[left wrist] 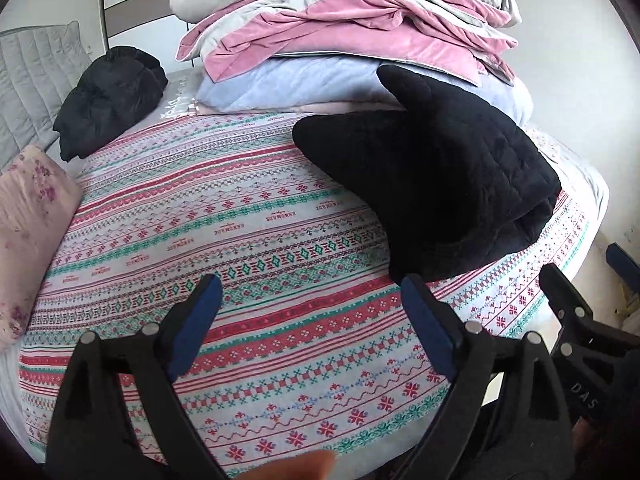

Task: Fold large clothes

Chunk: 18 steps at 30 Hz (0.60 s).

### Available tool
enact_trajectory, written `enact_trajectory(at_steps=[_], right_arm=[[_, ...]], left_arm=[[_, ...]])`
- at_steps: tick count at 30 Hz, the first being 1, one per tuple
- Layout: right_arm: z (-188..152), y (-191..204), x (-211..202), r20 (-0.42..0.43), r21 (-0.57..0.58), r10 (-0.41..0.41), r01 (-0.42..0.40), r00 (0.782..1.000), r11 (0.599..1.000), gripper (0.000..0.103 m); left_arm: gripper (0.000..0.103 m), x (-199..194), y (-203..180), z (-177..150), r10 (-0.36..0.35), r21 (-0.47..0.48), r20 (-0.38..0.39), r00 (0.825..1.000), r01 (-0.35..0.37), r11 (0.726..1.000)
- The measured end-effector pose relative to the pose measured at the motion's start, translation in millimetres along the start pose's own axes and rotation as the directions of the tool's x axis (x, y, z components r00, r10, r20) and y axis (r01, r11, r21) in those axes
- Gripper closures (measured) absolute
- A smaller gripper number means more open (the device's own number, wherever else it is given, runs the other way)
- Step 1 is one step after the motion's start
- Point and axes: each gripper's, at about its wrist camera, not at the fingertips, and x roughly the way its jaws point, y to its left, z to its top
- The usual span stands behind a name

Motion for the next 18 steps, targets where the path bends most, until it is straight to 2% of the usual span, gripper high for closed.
enact_trajectory(at_steps=[5,9,18], right_arm=[[-1,-4,-1,0.003,0.009,-0.014,0.013,1.0,1.0,0.004],[1,-6,-2,0.019,0.014,-0.048,0.048,0.999,0.999,0.004],[3,-10,-2,0.022,0.031,-0.056,0.055,0.998,0.998,0.004]], left_arm=[[0.012,4,0,0,-0.019,-0.013,-0.014,1.0,0.019,1.0],[0.012,3,-4,1,-0.034,-0.016,-0.002,0.999,0.034,0.999],[0.012,-2,-11,1,-0.048,0.007,0.025,0.999,0.048,0.999]])
